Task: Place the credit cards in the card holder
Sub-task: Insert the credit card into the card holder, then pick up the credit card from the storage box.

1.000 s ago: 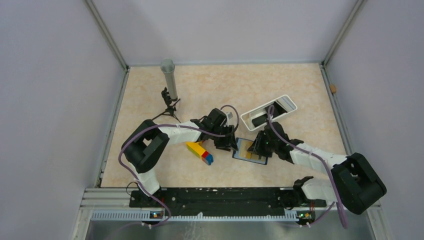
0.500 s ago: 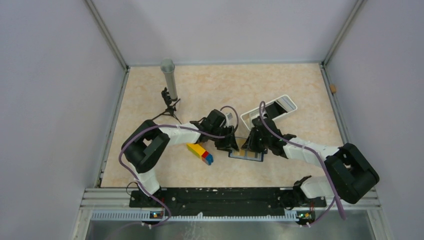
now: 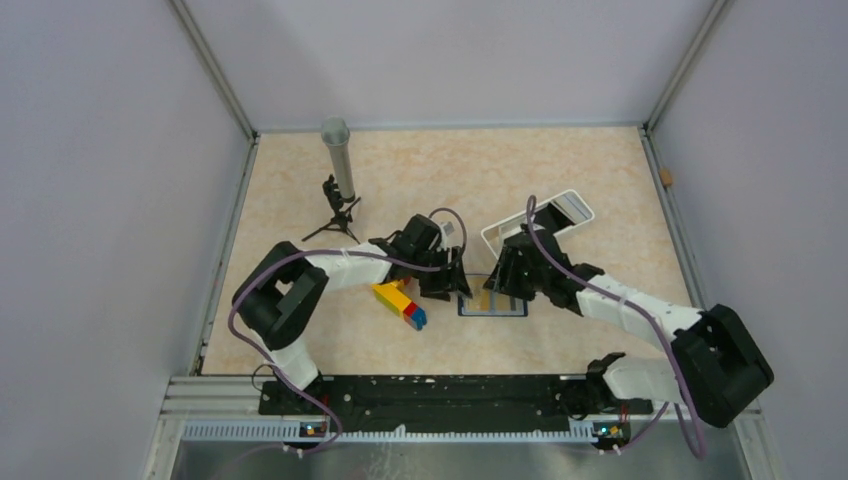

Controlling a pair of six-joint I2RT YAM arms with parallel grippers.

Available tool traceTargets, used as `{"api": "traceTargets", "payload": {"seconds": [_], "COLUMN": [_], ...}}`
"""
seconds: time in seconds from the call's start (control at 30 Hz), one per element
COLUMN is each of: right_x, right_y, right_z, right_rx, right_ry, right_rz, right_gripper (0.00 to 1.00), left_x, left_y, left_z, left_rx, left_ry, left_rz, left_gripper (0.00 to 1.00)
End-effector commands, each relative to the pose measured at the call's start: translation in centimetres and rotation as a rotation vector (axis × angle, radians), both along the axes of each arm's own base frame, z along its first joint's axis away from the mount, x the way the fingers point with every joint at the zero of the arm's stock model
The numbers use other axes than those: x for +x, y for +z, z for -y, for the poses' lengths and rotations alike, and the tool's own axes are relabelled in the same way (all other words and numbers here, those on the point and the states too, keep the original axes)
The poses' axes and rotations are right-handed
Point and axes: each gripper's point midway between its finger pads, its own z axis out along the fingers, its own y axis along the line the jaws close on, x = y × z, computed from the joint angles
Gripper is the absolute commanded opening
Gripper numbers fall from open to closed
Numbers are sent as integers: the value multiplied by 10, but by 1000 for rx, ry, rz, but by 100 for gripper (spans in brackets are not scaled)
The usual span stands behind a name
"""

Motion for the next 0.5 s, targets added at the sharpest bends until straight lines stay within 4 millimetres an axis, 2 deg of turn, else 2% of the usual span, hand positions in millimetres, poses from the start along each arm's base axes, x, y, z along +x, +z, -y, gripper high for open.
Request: {"api": "traceTargets", "payload": {"seconds": [0.0,0.13,0.27,0.37,0.47], "right_x": [19,42,72,94,112], "right_y": [53,82,96,93,83], "right_z": [17,33,40,37,37], "right_rx": [-38,-73,-145,-181,-210], "right_ry": [9,39,79,97,92], "right_rz": [144,195,211,188,159], "right_gripper": [52,55,56,56,54], "left_x": [16,28,39,50,59], "left_y": [37,74,105,122,127], "left_z": [-25,-35,-53,-71,-80], "left_rx": [23,34,62,88,75], "left_ry": [-5,-49,-76,-63,-24], "left_rz": [103,171,211,238,286], "left_gripper": [70,87,94,98,99]}}
